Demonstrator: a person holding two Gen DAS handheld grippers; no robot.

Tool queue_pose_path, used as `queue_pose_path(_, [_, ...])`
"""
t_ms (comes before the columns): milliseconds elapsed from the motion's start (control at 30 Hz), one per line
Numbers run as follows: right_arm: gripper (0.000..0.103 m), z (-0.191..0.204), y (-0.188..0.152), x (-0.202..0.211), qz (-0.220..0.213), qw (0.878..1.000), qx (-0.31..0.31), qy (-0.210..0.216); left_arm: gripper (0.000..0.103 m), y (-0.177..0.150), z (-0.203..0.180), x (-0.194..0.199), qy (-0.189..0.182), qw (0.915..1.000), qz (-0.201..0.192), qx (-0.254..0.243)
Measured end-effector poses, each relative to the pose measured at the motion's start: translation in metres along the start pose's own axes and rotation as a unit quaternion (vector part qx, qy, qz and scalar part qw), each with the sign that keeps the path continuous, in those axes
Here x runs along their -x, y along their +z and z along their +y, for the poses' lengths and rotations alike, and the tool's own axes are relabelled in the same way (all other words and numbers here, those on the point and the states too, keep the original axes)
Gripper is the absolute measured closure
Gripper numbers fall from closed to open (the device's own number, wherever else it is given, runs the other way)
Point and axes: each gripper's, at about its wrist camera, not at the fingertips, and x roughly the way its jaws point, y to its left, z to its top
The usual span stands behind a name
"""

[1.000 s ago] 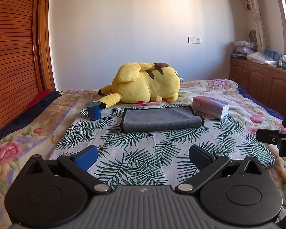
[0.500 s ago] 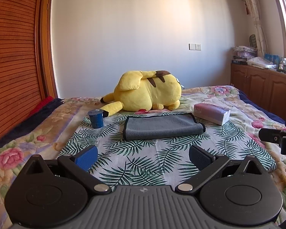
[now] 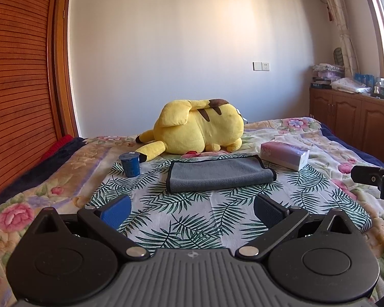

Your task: Fold towel

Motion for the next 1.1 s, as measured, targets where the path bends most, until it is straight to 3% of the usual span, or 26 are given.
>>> queue_pose_path(1100, [0.000, -0.0011, 0.0015, 0.0010, 0.000, 1.000, 0.001, 0.000, 0.016, -0.0014, -0.0004, -0.0011, 0.000, 1.0000, 0.003, -0.001])
